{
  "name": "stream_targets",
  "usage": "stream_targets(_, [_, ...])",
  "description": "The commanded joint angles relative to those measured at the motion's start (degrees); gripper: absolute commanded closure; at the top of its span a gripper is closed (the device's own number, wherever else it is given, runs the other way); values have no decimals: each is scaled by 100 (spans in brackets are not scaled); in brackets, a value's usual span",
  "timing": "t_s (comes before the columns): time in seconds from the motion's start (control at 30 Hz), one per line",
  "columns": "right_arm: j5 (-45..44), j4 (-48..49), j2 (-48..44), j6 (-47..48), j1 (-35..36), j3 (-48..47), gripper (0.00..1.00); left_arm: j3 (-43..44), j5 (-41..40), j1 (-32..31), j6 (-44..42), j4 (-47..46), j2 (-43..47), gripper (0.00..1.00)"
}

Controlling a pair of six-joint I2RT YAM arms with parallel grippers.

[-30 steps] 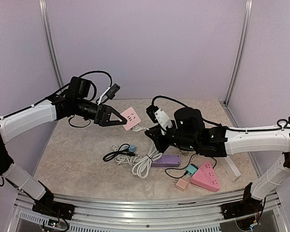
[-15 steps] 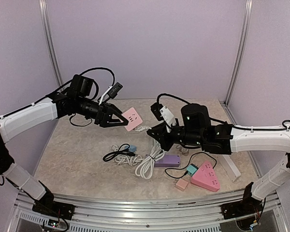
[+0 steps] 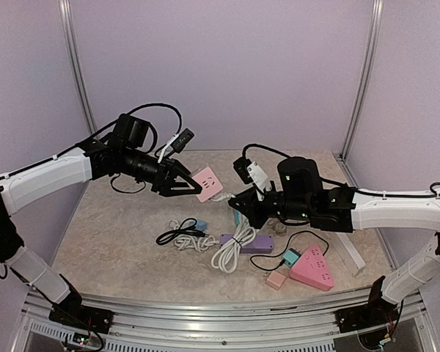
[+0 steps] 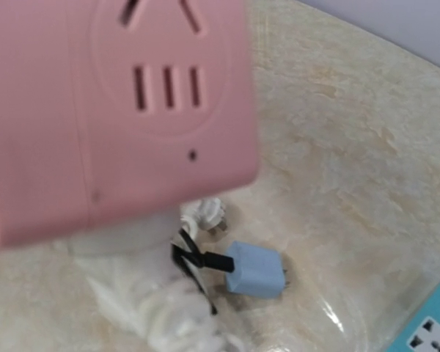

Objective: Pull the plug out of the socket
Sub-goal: Remove the plug from the socket.

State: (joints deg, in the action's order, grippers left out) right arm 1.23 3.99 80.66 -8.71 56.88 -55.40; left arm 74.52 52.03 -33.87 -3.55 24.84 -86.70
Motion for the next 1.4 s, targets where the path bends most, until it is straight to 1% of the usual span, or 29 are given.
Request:
stream_targets(0.0, [297, 540, -115, -322, 115, 94, 100, -262, -662, 433, 315, -221, 185, 92])
stream_targets(0.13, [365, 603, 24, -467, 286, 150, 100, -367, -593, 592, 521, -455, 315, 92])
stream_targets(0.37, [272, 572, 19, -493, 367, 126, 100, -390, -617, 636, 555, -499, 375, 92])
stream_targets(0.47, [219, 511, -105, -457, 351, 118, 100, -329, -274, 616, 431, -386, 358, 92])
stream_targets(0.53, [392, 421, -186, -433, 266, 65, 99, -282, 24, 547, 188, -270, 351, 92])
stream_targets(0.57, [511, 348, -226, -413, 216, 19, 93, -261, 105, 502, 80, -195, 368, 92])
stream_targets(0.6, [636, 245, -260, -386, 175, -6, 83, -225, 169, 432, -23, -99, 371, 91])
stream_targets(0.67, [884, 88, -359, -323, 76, -20, 67, -139, 185, 347, -175, 114, 357, 91])
stream_targets(0.73, [1183, -16, -457, -269, -76, 18, 48, -120, 184, 326, -215, 161, 355, 91])
stream_targets(0.77, [1394, -81, -493, -251, -166, 25, 41, -117, 218, 321, -215, 161, 372, 91])
stream_targets(0.8, [1596, -150, -504, -231, -252, 14, 37, -114, 265, 322, -223, 159, 379, 91])
stream_targets(0.83, [1791, -239, -489, -204, -333, -12, 35, -113, 312, 320, -225, 161, 388, 91])
stream_targets(1.0, [2226, -628, -165, 13, -404, -274, 33, -52, 654, 292, -270, 270, 341, 91])
stream_targets(1.27, [2965, -417, 434, -15, -559, -616, 31, 21, 783, 18, -410, 463, 153, 91])
stream_targets(1.33, [3124, -432, 586, -3, -580, -733, 33, 27, 822, -24, -409, 473, 140, 91])
stream_targets(1.37, [3195, -447, 651, 7, -579, -782, 35, 27, 837, -38, -425, 482, 129, 91])
